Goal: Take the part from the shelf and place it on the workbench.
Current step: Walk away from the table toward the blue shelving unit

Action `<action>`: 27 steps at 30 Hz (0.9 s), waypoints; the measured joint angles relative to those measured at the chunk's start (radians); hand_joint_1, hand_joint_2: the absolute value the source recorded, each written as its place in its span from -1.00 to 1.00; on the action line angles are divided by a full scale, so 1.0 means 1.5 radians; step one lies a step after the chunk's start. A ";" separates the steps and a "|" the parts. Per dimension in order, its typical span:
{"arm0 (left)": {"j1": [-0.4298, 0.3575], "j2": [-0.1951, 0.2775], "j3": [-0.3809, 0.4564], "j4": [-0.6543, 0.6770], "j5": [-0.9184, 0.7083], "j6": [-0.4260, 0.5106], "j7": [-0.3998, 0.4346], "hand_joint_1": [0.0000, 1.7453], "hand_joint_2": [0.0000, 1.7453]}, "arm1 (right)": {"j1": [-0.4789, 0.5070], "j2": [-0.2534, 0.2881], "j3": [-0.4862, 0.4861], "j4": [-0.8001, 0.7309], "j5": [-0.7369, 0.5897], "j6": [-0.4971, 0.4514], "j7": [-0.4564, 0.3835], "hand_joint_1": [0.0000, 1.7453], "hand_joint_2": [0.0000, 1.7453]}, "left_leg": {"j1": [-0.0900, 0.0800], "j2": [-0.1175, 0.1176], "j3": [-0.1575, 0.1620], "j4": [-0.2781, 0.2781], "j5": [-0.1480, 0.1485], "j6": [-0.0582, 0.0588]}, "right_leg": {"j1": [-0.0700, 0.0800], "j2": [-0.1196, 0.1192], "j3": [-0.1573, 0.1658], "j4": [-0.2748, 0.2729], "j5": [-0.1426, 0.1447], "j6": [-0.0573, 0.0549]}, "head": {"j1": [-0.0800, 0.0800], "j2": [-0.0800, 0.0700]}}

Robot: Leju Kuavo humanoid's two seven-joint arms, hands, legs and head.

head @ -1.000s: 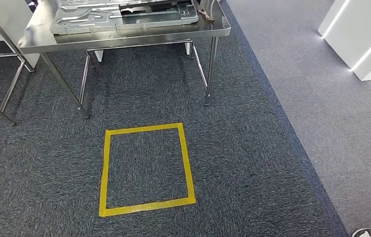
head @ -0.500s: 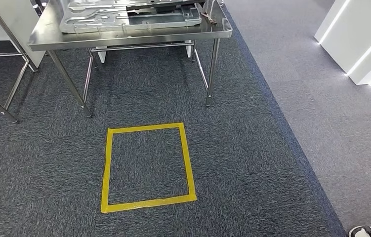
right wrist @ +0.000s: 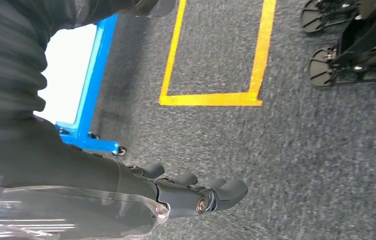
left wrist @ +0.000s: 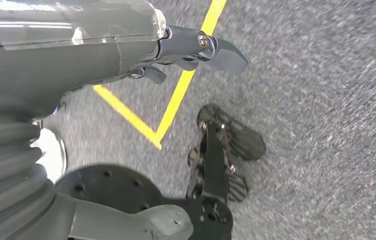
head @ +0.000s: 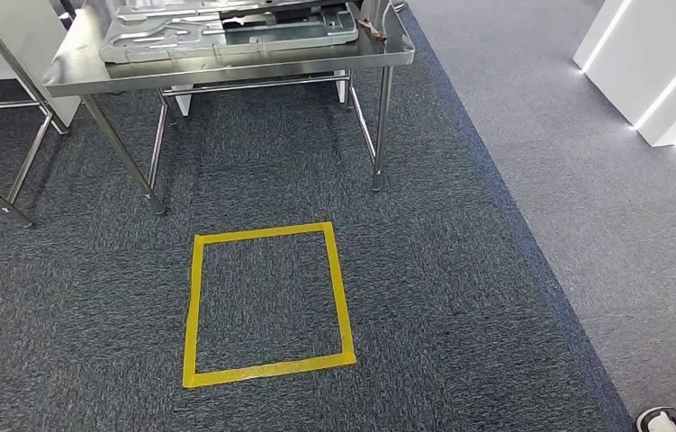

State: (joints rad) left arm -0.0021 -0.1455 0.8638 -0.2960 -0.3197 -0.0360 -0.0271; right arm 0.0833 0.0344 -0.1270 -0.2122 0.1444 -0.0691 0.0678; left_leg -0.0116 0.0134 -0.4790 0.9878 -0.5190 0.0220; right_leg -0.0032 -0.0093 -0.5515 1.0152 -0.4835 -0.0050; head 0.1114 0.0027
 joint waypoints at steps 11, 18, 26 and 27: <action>0.045 0.040 -0.251 -0.023 0.098 0.011 0.007 -1.00 -1.00 | 0.015 -0.004 0.032 -0.049 -0.043 0.020 -0.019 -1.00 -1.00 | 0.000 0.000 0.000 0.001 0.001 -0.001 | -0.002 0.000 0.000 0.000 0.002 -0.001 | 0.000 0.000; 0.072 0.064 -0.406 -0.037 0.159 0.019 0.012 -1.00 -1.00 | 0.023 -0.008 0.052 -0.080 -0.071 0.033 -0.031 -1.00 -1.00 | 0.000 0.000 -0.001 0.001 0.001 -0.001 | -0.002 0.000 0.000 0.000 0.002 0.000 | 0.000 0.000; 0.092 0.082 -0.525 -0.049 0.211 0.023 0.016 -1.00 -1.00 | 0.030 -0.011 0.068 -0.103 -0.094 0.044 -0.041 -1.00 -1.00 | -0.001 0.000 -0.001 0.001 0.001 -0.001 | -0.003 0.000 -0.001 0.000 0.002 0.000 | 0.000 0.000; 0.093 0.083 -0.531 -0.049 0.212 0.023 0.016 -1.00 -1.00 | 0.030 -0.011 0.068 -0.105 -0.094 0.044 -0.041 -1.00 -1.00 | -0.001 0.000 -0.001 0.001 0.001 -0.001 | -0.003 0.000 -0.001 0.000 0.002 0.000 | 0.000 0.000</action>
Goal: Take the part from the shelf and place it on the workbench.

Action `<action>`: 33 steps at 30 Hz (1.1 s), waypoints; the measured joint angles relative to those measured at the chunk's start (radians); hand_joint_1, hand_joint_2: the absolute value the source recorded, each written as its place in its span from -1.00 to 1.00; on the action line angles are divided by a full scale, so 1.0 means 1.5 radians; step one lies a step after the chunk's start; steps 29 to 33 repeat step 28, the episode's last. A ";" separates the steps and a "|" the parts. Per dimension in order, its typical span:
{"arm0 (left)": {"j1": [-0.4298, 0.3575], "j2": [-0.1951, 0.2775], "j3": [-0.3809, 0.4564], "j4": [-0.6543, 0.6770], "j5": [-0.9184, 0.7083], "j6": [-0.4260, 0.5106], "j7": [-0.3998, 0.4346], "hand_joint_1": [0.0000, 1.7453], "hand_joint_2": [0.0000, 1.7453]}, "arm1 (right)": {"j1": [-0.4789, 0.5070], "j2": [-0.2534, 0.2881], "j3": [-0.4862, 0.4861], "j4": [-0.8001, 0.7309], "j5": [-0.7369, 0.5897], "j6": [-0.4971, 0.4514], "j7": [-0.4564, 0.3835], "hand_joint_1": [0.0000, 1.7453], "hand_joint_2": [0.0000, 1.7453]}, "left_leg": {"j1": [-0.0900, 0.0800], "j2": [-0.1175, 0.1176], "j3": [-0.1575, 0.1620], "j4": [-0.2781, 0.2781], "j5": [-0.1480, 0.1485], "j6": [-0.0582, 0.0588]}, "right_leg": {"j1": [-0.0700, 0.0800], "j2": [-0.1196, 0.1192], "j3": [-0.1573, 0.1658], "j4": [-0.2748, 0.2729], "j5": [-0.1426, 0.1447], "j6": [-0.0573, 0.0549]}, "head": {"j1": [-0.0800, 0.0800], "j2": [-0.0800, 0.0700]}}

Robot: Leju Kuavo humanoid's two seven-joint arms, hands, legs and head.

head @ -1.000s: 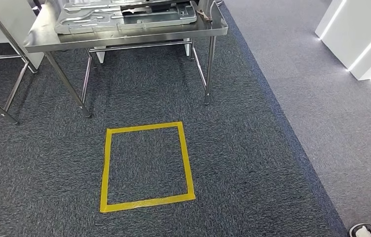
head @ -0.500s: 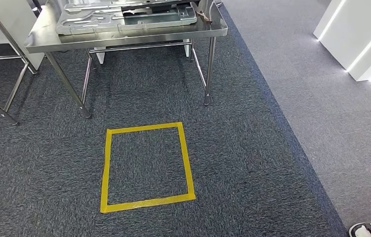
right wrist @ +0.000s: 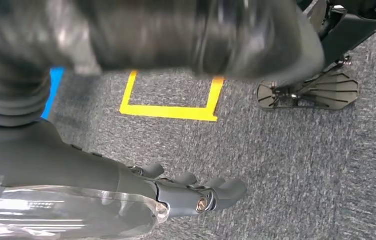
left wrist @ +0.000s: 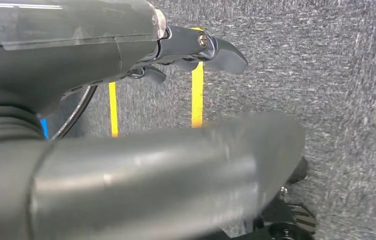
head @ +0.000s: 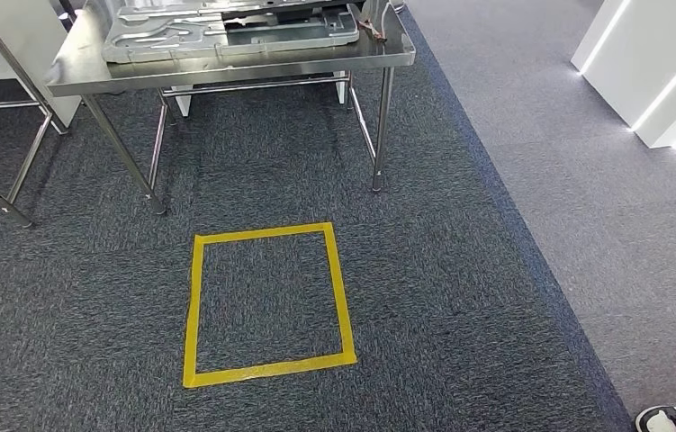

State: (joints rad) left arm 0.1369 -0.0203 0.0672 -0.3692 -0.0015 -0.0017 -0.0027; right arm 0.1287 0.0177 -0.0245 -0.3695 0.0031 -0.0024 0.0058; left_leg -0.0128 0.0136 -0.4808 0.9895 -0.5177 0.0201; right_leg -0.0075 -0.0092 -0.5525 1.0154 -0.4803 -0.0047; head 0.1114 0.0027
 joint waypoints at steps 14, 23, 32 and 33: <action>0.003 0.006 -0.028 -0.004 0.001 0.001 0.000 -1.00 -1.00 | 0.002 -0.002 0.007 -0.008 -0.001 0.000 0.000 -1.00 -1.00 | 0.000 0.000 -0.001 0.000 0.000 0.000 | 0.000 0.000 -0.001 0.000 0.000 0.000 | 0.000 0.000; 0.003 0.007 -0.034 -0.004 0.001 0.001 0.000 -1.00 -1.00 | 0.002 -0.002 0.009 -0.008 -0.001 0.001 0.000 -1.00 -1.00 | 0.000 0.000 -0.001 0.000 0.000 0.000 | 0.000 0.000 -0.001 0.000 0.000 0.000 | 0.000 0.000; 0.003 0.007 -0.034 -0.004 0.001 0.001 0.000 -1.00 -1.00 | 0.002 -0.002 0.009 -0.009 -0.001 0.000 0.000 -1.00 -1.00 | 0.000 0.000 -0.001 0.000 0.000 0.000 | 0.000 0.000 -0.001 0.000 0.000 0.000 | 0.000 0.000; 0.003 0.007 -0.034 -0.004 0.001 0.001 0.000 -1.00 -1.00 | 0.002 -0.002 0.009 -0.009 -0.001 0.000 0.000 -1.00 -1.00 | 0.000 0.000 -0.001 0.000 0.000 0.000 | 0.000 0.000 -0.001 0.000 0.000 0.000 | 0.000 0.000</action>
